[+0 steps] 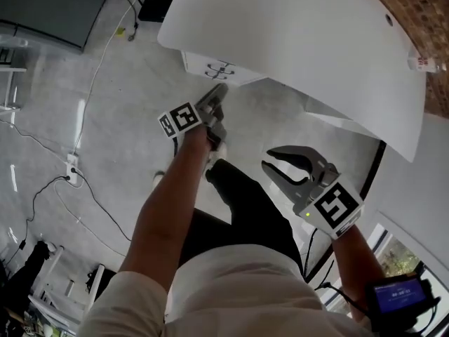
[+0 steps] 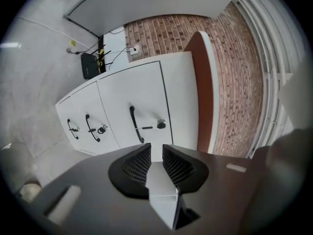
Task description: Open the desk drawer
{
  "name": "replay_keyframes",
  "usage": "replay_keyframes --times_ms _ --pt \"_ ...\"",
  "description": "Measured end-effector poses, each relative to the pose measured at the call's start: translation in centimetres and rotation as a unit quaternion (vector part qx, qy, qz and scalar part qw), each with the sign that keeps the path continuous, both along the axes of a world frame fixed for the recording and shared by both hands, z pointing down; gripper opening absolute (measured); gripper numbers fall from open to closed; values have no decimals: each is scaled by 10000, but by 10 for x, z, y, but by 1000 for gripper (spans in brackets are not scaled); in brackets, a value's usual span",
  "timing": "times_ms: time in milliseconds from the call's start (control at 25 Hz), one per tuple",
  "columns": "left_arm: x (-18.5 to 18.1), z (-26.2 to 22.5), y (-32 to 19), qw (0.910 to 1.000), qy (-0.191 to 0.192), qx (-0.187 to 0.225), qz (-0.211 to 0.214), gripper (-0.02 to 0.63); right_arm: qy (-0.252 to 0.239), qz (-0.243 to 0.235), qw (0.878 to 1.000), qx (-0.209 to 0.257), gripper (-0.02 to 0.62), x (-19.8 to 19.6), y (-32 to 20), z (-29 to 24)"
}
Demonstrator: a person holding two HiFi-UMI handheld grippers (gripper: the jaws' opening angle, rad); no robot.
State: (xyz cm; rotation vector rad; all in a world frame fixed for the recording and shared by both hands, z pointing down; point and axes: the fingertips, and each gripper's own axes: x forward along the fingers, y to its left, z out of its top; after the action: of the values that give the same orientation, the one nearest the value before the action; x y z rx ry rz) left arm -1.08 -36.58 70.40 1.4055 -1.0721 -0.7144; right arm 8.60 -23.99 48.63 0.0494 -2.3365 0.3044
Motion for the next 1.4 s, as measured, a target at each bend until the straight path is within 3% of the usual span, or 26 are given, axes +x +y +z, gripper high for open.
replay_keyframes --times_ms 240,480,680,800,920,1400 --pt "-22 41 -41 9975 312 -115 -627 77 184 -20 9996 -197 75 8 -8 24" --pt "-37 62 -70 9947 505 -130 -887 81 376 -53 9983 -449 75 13 -5 50" --pt "-34 69 -83 9931 694 -54 -947 88 521 -14 9969 -590 75 14 -5 57" --pt "-34 65 -87 9924 778 56 -948 31 543 -52 9966 -610 75 9 -4 58" --pt "-32 62 -86 9920 825 123 -944 28 545 -39 9966 -618 75 6 -5 58" --pt "-24 61 -54 9936 826 -119 -767 28 457 -57 9962 -742 75 -11 9 59"
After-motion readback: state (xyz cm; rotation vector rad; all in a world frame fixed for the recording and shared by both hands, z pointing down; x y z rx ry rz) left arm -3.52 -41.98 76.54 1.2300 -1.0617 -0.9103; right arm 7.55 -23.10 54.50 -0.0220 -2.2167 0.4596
